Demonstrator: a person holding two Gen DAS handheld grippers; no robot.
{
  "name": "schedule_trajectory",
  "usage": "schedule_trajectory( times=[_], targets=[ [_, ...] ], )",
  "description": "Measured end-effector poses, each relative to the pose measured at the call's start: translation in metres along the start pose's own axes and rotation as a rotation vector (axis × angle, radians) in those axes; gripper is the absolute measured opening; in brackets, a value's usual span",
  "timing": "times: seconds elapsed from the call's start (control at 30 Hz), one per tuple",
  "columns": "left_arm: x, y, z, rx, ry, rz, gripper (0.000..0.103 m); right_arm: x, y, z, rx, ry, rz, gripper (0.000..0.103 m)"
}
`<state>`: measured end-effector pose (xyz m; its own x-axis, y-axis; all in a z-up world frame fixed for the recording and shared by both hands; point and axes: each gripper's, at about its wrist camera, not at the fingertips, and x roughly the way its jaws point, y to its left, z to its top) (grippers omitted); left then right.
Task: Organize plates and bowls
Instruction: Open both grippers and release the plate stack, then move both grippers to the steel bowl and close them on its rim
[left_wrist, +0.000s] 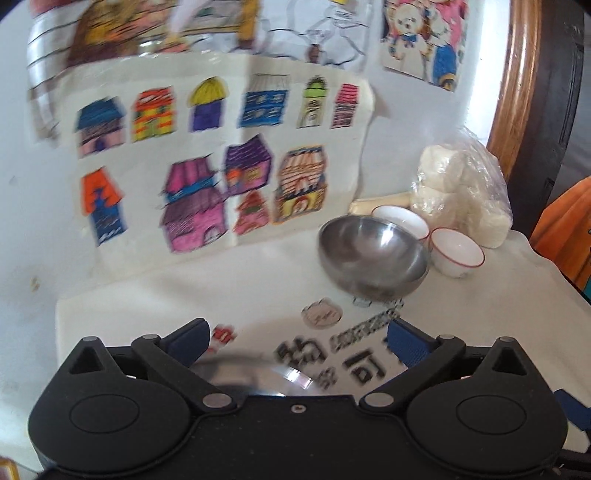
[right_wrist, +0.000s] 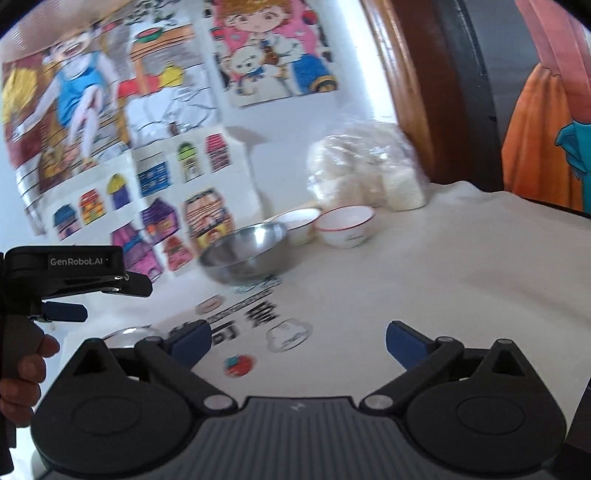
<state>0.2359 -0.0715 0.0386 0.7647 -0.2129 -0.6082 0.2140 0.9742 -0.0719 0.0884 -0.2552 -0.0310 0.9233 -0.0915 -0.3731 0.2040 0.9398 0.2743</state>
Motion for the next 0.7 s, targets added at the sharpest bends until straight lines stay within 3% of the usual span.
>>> schedule_trajectory(
  times=[0.13, 0.4, 0.53, 0.7],
  targets=[
    [0.028, -0.011, 0.02, -0.007, -0.007, -0.023, 0.102, 0.019, -0.02, 0.022, -0.003, -0.008, 0.005, 0.103],
    [0.091, -0.007, 0.057, -0.12, 0.022, -0.015, 0.102, 0.089, -0.054, 0.06, 0.121, 0.048, 0.067, 0.103],
    [0.117, -0.004, 0.064, -0.117, 0.062, 0.022, 0.102, 0.128, -0.043, 0.07, 0.067, 0.101, 0.071, 0.101],
    [0.138, 0.005, 0.059, -0.14, 0.115, 0.013, 0.098, 0.16, -0.02, 0.075, 0.004, 0.121, 0.079, 0.096]
  ],
)
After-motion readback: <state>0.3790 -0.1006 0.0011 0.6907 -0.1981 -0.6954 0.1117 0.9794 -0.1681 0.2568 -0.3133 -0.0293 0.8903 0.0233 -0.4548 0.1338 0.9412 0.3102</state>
